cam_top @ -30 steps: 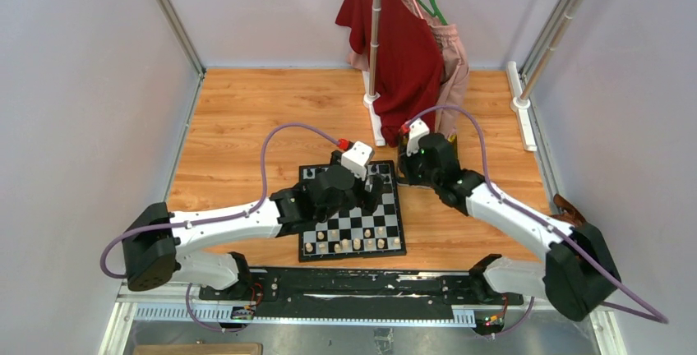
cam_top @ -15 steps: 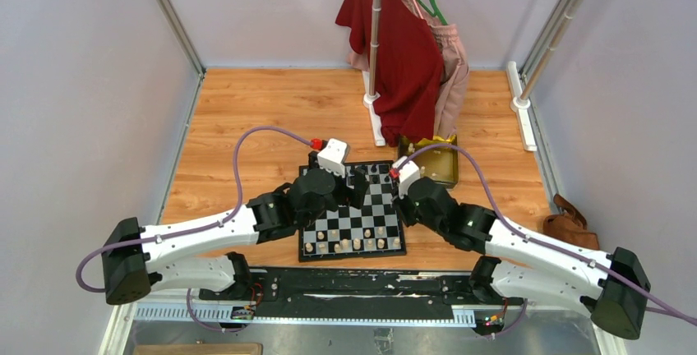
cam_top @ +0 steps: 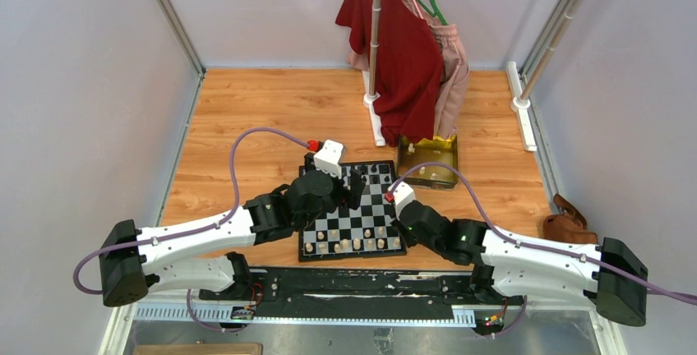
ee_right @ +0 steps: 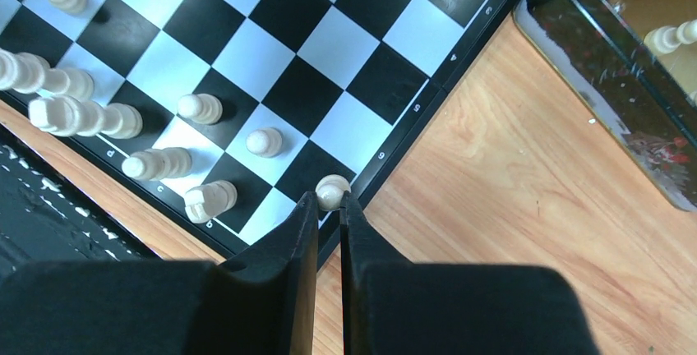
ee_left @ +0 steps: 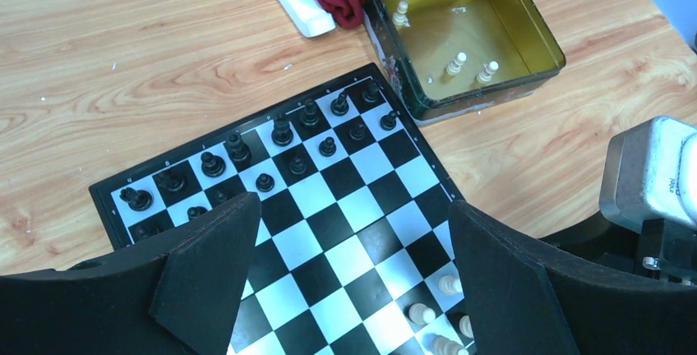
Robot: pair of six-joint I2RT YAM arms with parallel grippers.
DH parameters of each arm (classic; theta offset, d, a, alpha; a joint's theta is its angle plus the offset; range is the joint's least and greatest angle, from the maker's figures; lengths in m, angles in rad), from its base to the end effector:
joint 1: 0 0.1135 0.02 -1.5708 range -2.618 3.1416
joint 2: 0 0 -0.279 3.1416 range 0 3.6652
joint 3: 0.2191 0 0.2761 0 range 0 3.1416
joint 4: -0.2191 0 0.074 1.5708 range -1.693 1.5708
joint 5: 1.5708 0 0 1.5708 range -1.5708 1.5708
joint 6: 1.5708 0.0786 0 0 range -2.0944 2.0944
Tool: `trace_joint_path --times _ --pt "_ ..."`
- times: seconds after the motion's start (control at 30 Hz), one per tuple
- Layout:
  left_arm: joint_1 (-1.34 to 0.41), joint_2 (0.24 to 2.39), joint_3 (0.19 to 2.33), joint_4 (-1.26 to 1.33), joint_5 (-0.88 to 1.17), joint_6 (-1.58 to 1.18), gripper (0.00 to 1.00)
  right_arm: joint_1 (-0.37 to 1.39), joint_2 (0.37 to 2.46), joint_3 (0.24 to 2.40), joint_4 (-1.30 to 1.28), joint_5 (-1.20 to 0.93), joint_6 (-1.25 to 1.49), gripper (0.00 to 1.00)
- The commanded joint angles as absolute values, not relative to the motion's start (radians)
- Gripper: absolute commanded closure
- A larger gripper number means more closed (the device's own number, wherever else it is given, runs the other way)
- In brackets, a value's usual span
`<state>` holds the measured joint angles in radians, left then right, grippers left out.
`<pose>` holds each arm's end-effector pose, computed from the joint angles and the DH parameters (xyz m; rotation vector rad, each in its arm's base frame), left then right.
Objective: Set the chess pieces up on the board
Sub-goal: Place the chess piece on the chessboard.
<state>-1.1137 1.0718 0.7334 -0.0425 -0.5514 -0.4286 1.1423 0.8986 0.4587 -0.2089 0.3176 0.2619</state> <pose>0.1656 -0.2434 0.2732 0.2942 1.9029 -0.5083 0.1196 0.2028 0.1815 -0.7826 2.0739 0.4386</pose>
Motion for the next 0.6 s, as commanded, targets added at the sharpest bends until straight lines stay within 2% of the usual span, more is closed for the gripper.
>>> trace_joint_path --times 0.0,0.57 --pt "-1.109 1.063 0.721 -0.028 -0.582 -0.443 0.10 1.161 0.896 0.431 -0.178 0.344 0.295 0.99" --pt "-1.109 1.072 0.719 -0.023 -0.587 -0.441 0.10 1.164 0.957 0.413 -0.101 0.309 0.292 0.99"
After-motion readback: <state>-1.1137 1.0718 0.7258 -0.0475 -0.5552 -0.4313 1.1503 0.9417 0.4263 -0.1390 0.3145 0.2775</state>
